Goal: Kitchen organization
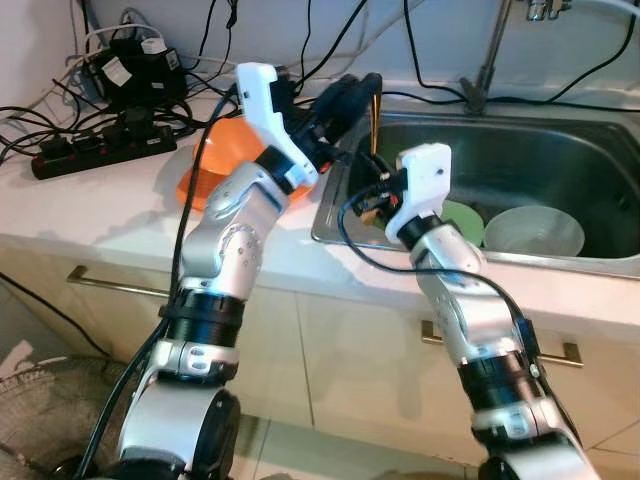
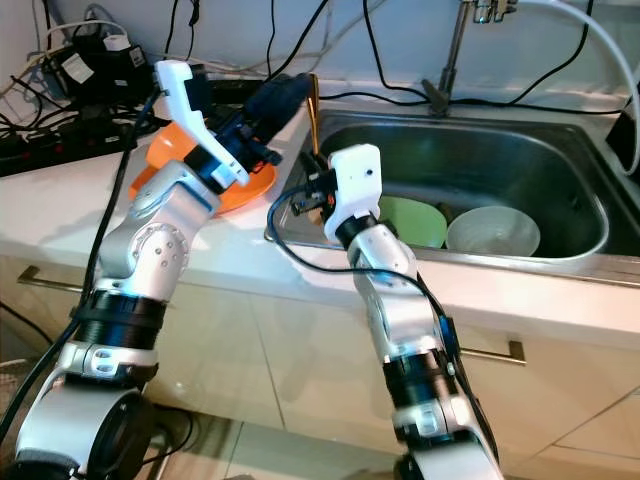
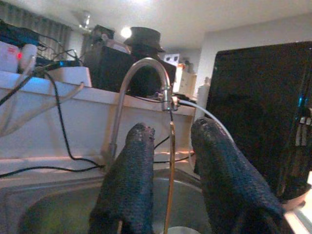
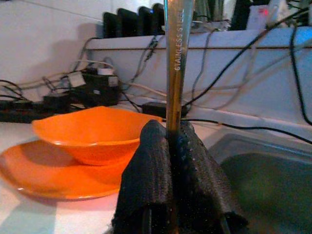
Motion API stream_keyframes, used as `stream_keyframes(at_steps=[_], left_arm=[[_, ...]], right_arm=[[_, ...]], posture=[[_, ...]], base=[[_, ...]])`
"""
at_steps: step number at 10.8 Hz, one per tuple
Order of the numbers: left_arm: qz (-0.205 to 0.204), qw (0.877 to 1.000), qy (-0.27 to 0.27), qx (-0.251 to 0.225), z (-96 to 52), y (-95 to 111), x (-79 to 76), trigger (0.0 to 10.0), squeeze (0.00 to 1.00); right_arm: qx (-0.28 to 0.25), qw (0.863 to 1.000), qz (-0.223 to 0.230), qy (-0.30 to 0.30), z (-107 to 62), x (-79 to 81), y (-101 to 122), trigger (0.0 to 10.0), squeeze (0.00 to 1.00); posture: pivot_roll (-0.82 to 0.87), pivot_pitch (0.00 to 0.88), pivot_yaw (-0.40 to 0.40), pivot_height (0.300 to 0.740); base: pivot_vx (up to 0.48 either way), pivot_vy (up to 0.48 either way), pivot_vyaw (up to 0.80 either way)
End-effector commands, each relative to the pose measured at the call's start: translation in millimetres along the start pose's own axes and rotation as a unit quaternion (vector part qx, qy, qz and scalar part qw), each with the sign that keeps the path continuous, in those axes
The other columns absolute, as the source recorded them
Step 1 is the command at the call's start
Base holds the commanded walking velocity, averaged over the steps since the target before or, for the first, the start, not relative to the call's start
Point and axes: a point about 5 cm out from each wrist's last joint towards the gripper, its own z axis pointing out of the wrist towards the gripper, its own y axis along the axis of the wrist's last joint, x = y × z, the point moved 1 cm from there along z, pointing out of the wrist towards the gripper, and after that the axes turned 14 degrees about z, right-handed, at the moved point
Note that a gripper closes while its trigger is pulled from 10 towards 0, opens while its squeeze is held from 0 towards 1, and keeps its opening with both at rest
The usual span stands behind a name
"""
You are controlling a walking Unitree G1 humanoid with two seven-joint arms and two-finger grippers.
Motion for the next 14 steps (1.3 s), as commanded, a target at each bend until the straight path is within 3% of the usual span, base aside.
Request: stream_keyframes(at_steps=[1,2,3,4,6,9,12,14], left_arm=[[0.023,1.0,0.013,0.01,-5.0,-0.2,3.6,10.0,0.11],[0.026,0.999,0.026,0.027,-13.3,-8.8,5.5,10.0,0.0],[0.034,0.997,0.043,0.057,-26.8,-21.5,6.8,10.0,0.0],[0.04,0.994,0.056,0.085,-38.4,-32.9,6.8,10.0,0.0],[0.051,0.981,0.062,0.176,-72.9,-64.5,-4.1,10.0,0.0],[0.044,0.961,0.012,0.271,-93.4,-88.7,-29.5,10.0,0.0],[0.026,0.952,-0.007,0.304,-99.8,-91.4,-45.4,10.0,0.0],[0.029,0.95,-0.002,0.312,-99.2,-91.6,-45.0,10.0,0.0]], right_arm=[[-0.011,1.0,-0.008,-0.006,4.5,-3.5,5.4,0.0,0.0],[-0.009,1.0,-0.016,-0.024,9.2,-12.7,6.1,0.0,0.0],[-0.003,0.998,-0.025,-0.05,15.8,-26.2,7.7,0.6,0.0],[0.004,0.997,-0.03,-0.07,19.7,-35.4,7.5,10.0,0.0],[0.03,0.992,-0.045,-0.113,25.0,-56.4,2.1,10.0,0.0],[0.076,0.983,-0.054,-0.158,18.5,-73.0,-18.1,10.0,0.0],[0.111,0.974,-0.06,-0.186,9.0,-82.4,-33.9,10.0,0.0],[0.132,0.971,-0.058,-0.193,3.5,-85.0,-42.7,10.0,0.0]], posture=[[0.12,0.011,0.057,0.74],[0.12,0.011,0.053,0.74],[0.13,0.013,0.046,0.74],[0.14,0.013,0.039,0.74],[0.17,0.026,0.016,0.74],[0.2,0.036,0.007,0.74],[0.23,0.039,0.005,0.74],[0.23,0.032,0.007,0.74]], base=[[0.0,0.0,0.0],[0.0,0.0,0.0],[0.0,0.0,0.0],[0.0,0.0,0.0],[0.0,0.0,0.0],[0.0,0.0,0.0],[0.0,0.0,0.0],[0.0,0.0,0.0]])
